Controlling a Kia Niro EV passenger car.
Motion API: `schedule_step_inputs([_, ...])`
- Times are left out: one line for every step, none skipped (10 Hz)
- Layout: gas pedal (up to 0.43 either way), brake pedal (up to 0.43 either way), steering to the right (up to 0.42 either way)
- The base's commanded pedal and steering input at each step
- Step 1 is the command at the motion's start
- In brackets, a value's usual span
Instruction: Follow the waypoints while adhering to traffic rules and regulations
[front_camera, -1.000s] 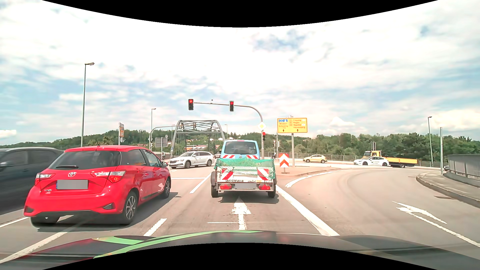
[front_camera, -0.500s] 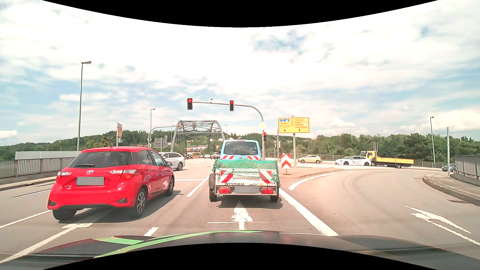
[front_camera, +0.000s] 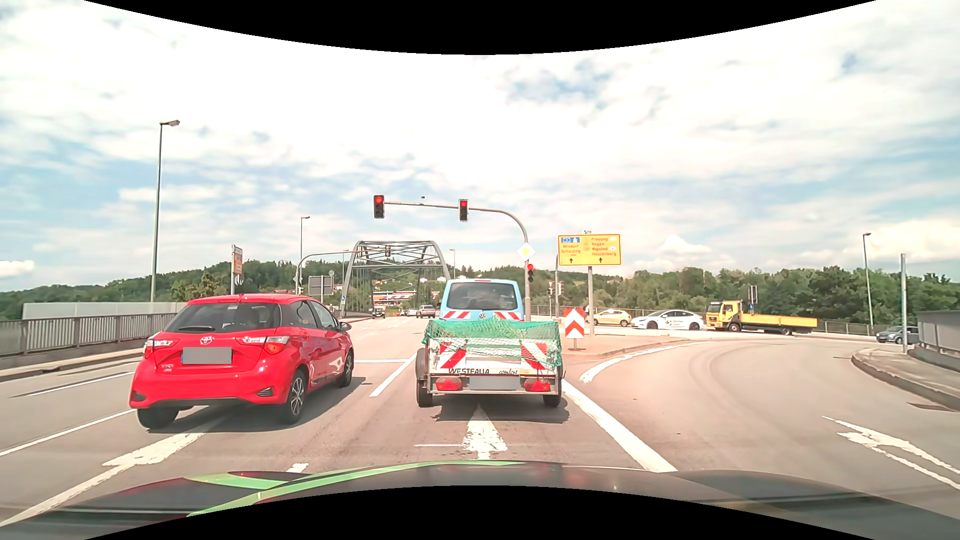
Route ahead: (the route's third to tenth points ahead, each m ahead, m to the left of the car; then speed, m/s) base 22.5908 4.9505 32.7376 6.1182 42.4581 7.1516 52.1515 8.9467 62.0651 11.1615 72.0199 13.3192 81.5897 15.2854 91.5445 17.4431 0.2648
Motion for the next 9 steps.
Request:
schedule_step_inputs([0.000,0.201,-0.007])
schedule_step_inputs([0.000,0.201,-0.007])
schedule_step_inputs([0.000,0.207,-0.007])
schedule_step_inputs([0.000,0.207,-0.007])
schedule_step_inputs([0.000,0.207,-0.007])
schedule_step_inputs([0.000,0.207,-0.007])
schedule_step_inputs([0.000,0.207,-0.007])
schedule_step_inputs([0.000,0.213,-0.007])
schedule_step_inputs([0.000,0.213,-0.007])
